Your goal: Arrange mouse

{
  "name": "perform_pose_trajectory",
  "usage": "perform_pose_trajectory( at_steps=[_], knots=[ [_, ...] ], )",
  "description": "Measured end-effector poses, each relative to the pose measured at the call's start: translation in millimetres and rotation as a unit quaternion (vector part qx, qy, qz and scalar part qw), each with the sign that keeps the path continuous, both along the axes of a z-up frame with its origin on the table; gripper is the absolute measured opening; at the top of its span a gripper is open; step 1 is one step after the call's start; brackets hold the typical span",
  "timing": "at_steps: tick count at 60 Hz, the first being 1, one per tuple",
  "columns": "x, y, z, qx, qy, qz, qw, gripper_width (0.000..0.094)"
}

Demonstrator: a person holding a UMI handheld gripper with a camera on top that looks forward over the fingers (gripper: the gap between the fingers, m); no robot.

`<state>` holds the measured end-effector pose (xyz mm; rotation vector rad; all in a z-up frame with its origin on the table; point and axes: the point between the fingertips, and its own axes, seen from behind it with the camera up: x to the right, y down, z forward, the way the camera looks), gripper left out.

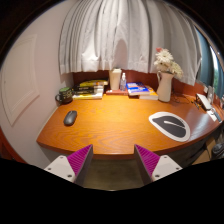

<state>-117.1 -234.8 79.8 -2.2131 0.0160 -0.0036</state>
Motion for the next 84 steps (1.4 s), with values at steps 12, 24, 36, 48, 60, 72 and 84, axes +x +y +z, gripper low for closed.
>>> perform_pose_trajectory(
  at_steps=[12,24,36,48,60,72,84],
  knots=[
    [-107.2,38.5,-50.7,-0.027,0.020,0.048,0.998,0.0830],
    [-182.1,98.6,-75.7,-0.040,0.024,0.076,0.996,0.0840],
    [-213.2,172.9,-84.9,-0.040,0.022,0.065,0.997,0.0839],
    [-215.1,218.7,-92.9,-0.052,0.005,0.039,0.998,0.0720],
    [-213.5,228.8,-95.6,-0.064,0.012,0.027,0.998,0.0455],
    [-213.8,228.4,-96.9,-0.091,0.009,0.046,0.995,0.0362],
    [-190.2,238.1,-29.3,-0.074,0.019,0.088,0.993,0.0367]
  ],
)
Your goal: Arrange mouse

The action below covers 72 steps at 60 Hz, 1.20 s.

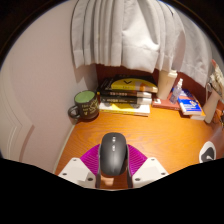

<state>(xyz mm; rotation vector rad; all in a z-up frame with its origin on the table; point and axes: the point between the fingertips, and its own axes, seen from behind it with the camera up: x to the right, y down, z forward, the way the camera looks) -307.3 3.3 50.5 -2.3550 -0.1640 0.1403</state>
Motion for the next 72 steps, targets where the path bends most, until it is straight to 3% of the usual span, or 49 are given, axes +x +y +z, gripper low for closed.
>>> perform_pose_trajectory(
  at_steps=[15,24,32,37,51,61,64,72],
  knots=[
    [185.8,7.1,191.0,0.149,-0.037,-0.027,0.988,0.0368],
    [331.9,-9.3,218.2,0.175,-0.062,-0.058,0.981,0.0363],
    [443.2,-24.1,170.8,0.144,-0.075,-0.095,0.982,0.0363],
    [488.0,-31.8,120.7,0.091,-0.076,-0.106,0.987,0.0363],
    [513.6,-56.5,-21.8,-0.027,-0.038,-0.102,0.994,0.0364],
    [513.0,-69.8,-63.1,-0.057,-0.032,-0.086,0.994,0.0373],
    [513.8,-68.0,-60.8,-0.048,-0.032,-0.084,0.995,0.0373],
    [513.5,-69.5,-64.7,-0.048,-0.032,-0.080,0.995,0.0460]
  ],
)
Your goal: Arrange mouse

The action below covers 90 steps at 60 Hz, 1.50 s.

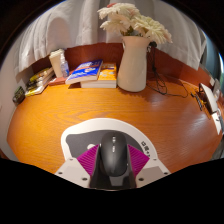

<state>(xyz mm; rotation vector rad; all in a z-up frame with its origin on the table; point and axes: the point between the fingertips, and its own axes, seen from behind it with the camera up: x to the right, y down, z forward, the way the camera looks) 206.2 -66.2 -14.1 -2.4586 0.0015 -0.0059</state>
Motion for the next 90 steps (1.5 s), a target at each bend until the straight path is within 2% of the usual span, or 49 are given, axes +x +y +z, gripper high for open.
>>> perform_pose_trajectory(
  at_steps=[7,13,14,18,29,59,76,90],
  knots=[
    [2.8,-0.4,-0.2,0.000,0.008,-0.019,1.000,0.0532],
    [21.0,-5.5,2.8,-0.013,-0.025,-0.046,0.999,0.0850],
    [20.9,-6.6,3.4,-0.016,-0.027,-0.047,0.998,0.0876],
    [16.3,-9.6,12.4,-0.019,-0.029,-0.046,0.998,0.0859],
    [-15.3,-20.5,69.2,0.012,-0.033,-0.044,0.998,0.0861],
    [-217.6,-85.8,240.1,0.116,-0.001,-0.006,0.993,0.0862],
    [-274.1,-124.5,264.2,0.138,-0.008,0.017,0.990,0.0860],
    [-290.3,-143.3,264.6,0.141,-0.002,0.009,0.990,0.0860]
  ],
)
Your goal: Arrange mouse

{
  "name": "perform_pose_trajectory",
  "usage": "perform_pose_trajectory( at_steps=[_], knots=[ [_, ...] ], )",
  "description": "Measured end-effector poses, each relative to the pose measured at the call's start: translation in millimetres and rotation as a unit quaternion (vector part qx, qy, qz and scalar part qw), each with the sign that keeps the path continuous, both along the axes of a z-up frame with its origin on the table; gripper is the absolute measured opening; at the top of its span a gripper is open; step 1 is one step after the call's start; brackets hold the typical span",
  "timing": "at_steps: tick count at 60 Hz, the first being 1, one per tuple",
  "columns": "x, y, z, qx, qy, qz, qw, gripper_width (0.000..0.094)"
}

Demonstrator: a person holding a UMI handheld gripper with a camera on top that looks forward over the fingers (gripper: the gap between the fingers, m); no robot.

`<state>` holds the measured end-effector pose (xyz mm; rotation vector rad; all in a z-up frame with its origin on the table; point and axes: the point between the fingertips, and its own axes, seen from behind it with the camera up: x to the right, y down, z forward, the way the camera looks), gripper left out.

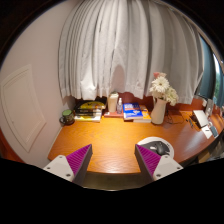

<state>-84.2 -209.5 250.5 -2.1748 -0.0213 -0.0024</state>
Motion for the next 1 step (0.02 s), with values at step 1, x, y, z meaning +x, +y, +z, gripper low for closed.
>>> perform_pose_trajectory(
  at_steps=[1],
  knots=[
    [-0.2,-0.2,0.0,0.001,0.001,-0.002,1.000,0.0860]
  ],
)
